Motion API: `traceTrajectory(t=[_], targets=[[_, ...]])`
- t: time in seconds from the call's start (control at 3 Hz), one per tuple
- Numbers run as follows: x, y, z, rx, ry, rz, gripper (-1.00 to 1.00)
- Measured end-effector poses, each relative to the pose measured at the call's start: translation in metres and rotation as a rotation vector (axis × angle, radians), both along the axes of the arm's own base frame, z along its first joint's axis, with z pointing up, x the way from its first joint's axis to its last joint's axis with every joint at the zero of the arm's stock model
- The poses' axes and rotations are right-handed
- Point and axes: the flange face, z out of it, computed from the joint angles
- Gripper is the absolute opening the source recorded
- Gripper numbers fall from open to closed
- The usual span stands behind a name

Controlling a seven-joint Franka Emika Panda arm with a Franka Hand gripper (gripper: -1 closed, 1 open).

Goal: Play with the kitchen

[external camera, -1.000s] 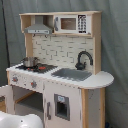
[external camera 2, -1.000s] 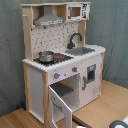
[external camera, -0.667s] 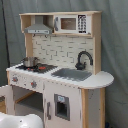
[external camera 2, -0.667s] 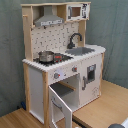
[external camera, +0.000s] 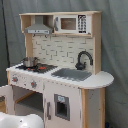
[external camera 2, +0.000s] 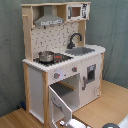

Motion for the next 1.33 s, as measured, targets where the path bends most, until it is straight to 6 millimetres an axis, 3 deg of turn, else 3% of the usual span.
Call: traceTrajectory(t=[0.33, 0.67, 1.33], targets=[[0.013, -0.011, -0.014, 0.003, 0.008, -0.098, 1.0], [0.024, -0.022, -0.015, 0.024, 0.012, -0.203, 1.0], [0.029, -0.046, -0.02, 0.039, -0.004, -0.394, 1.0]])
